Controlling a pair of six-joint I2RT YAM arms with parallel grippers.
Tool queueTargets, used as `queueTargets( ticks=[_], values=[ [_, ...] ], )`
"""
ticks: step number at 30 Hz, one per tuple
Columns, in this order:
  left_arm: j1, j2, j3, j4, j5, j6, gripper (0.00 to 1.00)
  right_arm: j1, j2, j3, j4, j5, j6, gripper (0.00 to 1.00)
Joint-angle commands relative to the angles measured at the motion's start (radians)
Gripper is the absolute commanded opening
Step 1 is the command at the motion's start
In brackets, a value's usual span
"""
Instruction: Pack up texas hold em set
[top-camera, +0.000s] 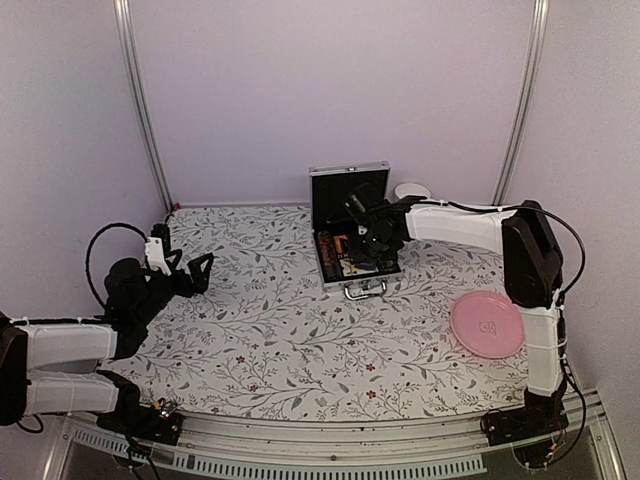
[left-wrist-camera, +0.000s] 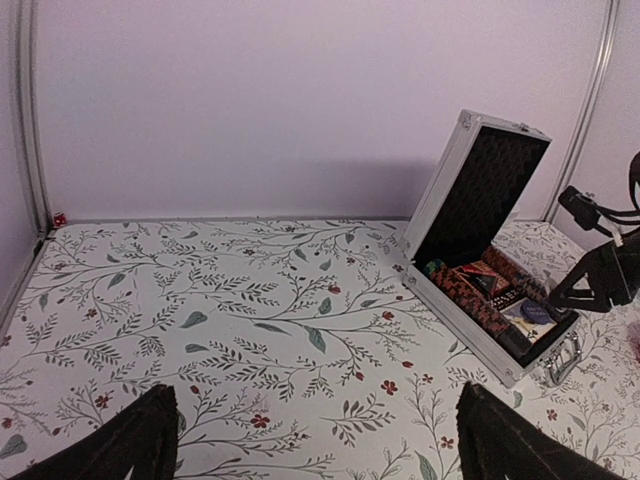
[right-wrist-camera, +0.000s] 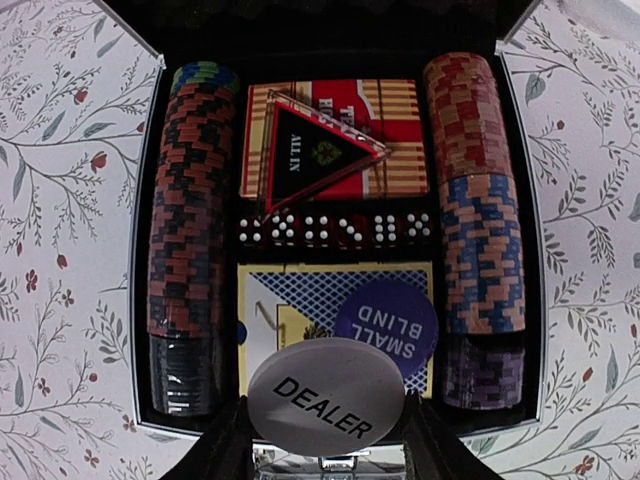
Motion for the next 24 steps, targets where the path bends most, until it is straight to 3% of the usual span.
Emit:
queueTargets(
  ticks=[1, 24],
  values=[
    [0.007, -0.011, 0.010, 0.006, 0.001, 0.006, 0.97, -0.010, 0.078, 0.088, 0.020, -0.018, -0.075, 0.49],
    [0.008, -0.026, 0.010, 0.004, 0.008, 0.003, 0.97, -0.015, 0.164, 0.125, 0.049, -0.111, -0.066, 0.50]
  ],
)
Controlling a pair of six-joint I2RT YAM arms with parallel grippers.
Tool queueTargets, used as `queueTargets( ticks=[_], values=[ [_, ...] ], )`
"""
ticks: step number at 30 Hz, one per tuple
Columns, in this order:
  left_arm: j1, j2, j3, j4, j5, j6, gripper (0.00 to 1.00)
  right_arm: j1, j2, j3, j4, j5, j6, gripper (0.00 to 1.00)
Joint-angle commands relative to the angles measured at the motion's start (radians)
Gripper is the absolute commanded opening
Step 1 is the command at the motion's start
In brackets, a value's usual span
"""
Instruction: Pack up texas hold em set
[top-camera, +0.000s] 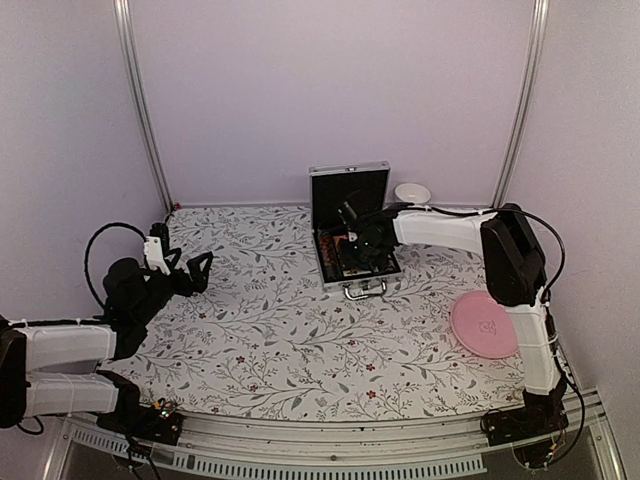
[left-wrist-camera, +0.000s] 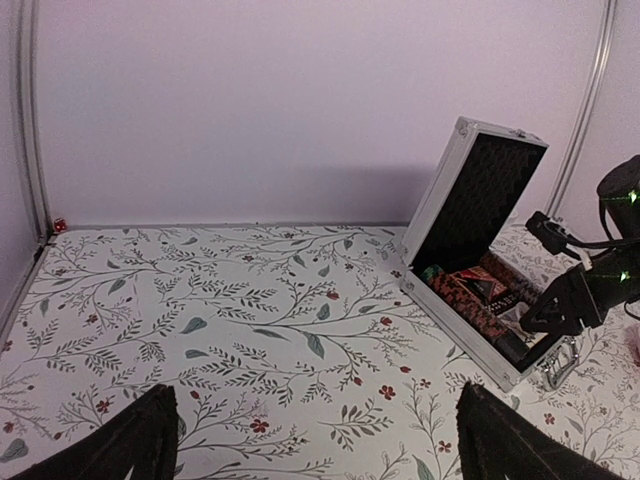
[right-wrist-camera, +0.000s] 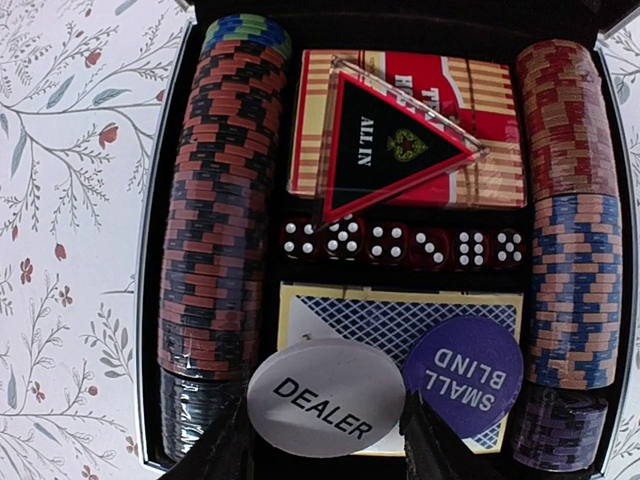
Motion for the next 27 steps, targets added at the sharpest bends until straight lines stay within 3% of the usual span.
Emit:
queueTargets(
  ticks=[1, 27],
  values=[
    [0.008, -0.011, 0.011, 0.004, 0.008, 0.003, 0.97, -0.004, 0.036, 0.028, 0.014, -0.026, -0.011, 0.50],
    [0.008, -0.003, 0.012, 0.005, 0.007, 0.005, 0.97, -0.005, 0.014, -0.003, 0.006, -0.039, -0.005, 0.61]
  ],
)
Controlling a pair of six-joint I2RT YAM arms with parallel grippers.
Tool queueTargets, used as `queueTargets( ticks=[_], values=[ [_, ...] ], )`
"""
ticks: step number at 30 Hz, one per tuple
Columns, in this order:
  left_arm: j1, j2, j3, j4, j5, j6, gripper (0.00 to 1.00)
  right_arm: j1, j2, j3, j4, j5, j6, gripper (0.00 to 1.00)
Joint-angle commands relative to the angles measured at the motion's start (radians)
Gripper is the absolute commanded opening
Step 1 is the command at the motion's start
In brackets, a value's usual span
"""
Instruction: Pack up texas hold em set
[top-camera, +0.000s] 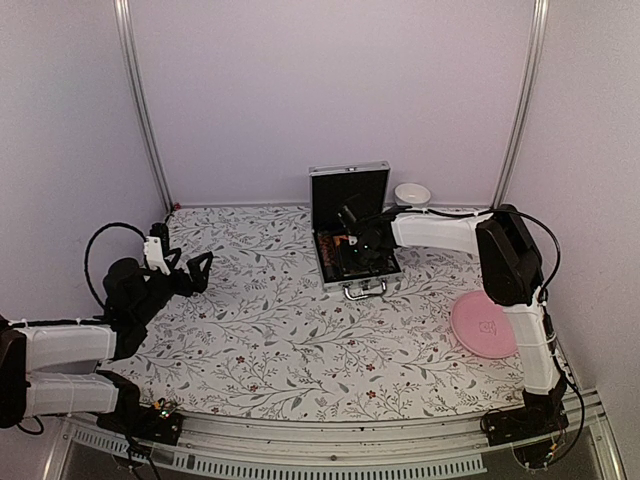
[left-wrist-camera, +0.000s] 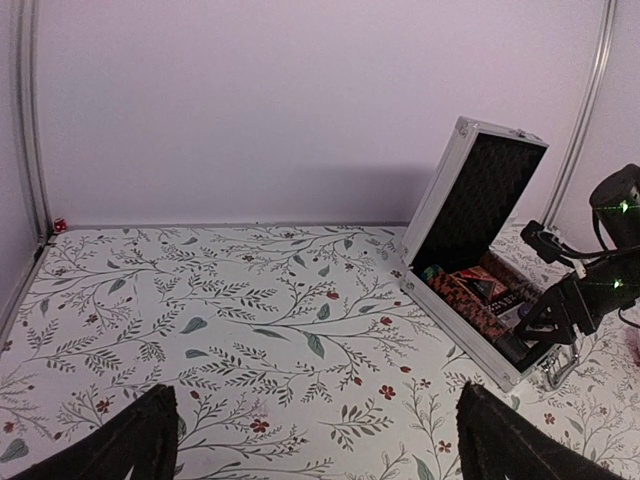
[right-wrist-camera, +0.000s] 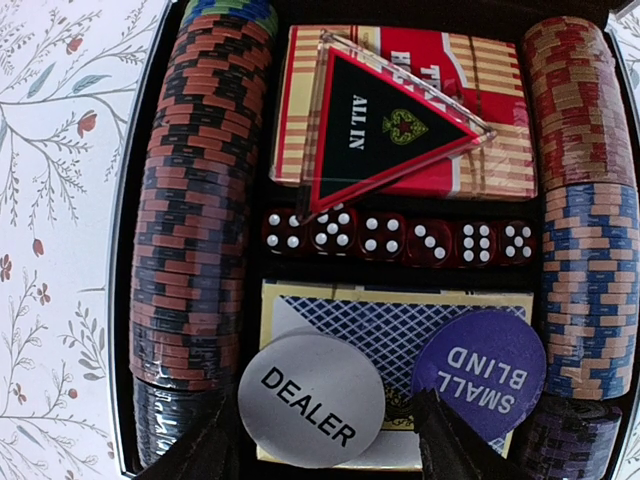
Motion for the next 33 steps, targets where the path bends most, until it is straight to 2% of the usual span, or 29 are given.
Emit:
queueTargets(
  ticks=[1, 14, 33],
  values=[
    [0.007, -0.002, 0.012, 0.005, 0.004, 0.004, 0.97, -0.005, -0.016, -0.012, 0.006, -0.038, -0.002, 0.61],
    [0.007, -0.002, 0.010, 0.003, -0.007, 0.001, 0.97, 0.000, -0.104, -0.219, 0.065, -0.215, 0.022, 0.62],
    [0.008, 0.003, 0.012, 0.004, -0.003, 0.003, 0.97, 0.122, -0.048, -0.228, 0.063, -0.414, -0.009, 0.63]
  ],
)
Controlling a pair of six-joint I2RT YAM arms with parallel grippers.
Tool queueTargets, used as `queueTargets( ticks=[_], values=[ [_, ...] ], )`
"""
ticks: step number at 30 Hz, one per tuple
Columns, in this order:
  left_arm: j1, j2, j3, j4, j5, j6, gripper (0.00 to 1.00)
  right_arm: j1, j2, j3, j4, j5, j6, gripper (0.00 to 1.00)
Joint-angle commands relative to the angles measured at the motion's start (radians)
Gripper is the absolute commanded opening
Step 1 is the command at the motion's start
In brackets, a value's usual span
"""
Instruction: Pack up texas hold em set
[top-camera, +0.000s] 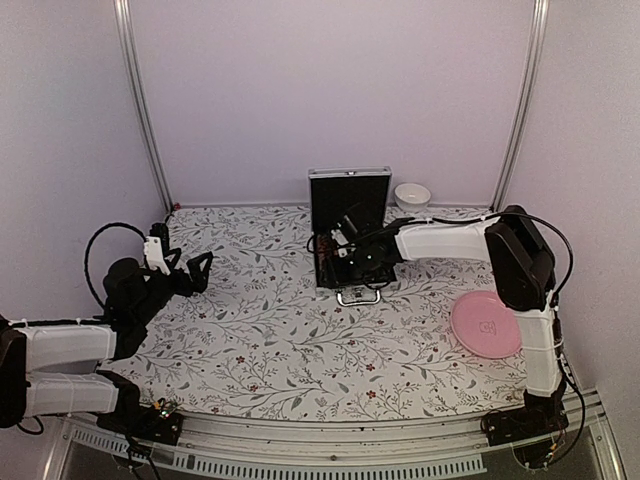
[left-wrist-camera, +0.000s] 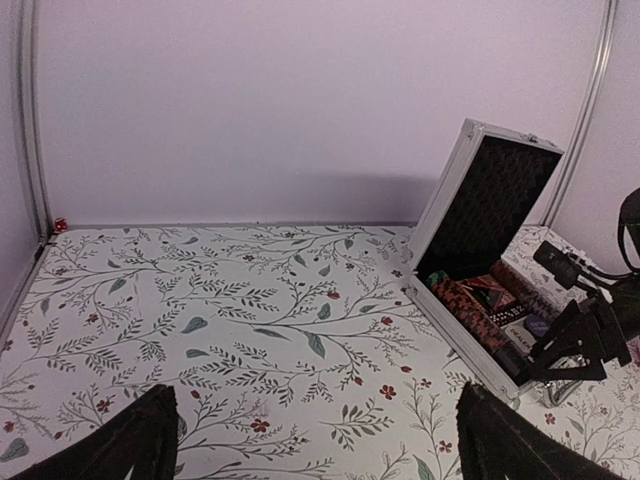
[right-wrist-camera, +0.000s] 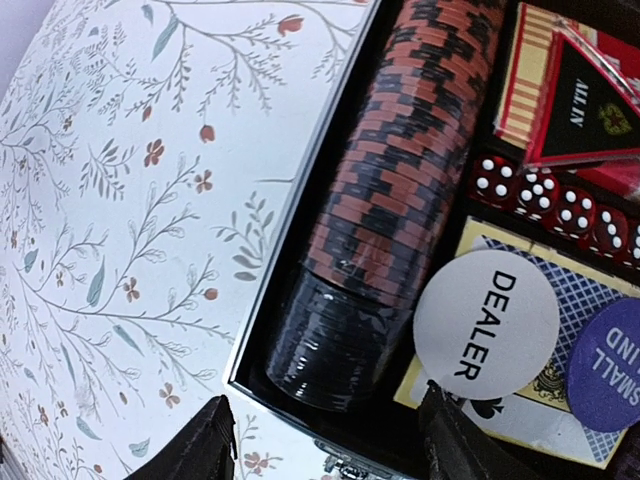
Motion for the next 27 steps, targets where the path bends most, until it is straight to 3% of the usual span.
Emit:
queueTargets(
  ticks=[1, 21, 27],
  values=[
    [0.008, 0.003, 0.011, 0.004, -0.001, 0.004, 0.97, 0.075, 0.054, -0.030, -0.115, -0.166, 0.026, 0.64],
    [0.008, 0.002, 0.010, 0.007, -0.003, 0.004, 0.97, 0.207, 0.130, 0.089, -0.095, -0.302, 0.088, 0.64],
    [0.008, 0.002, 0.010, 0.007, -0.005, 0.005, 0.97, 0.217, 0.124, 0.111, -0.094, -0.275, 0.080, 0.63]
  ],
)
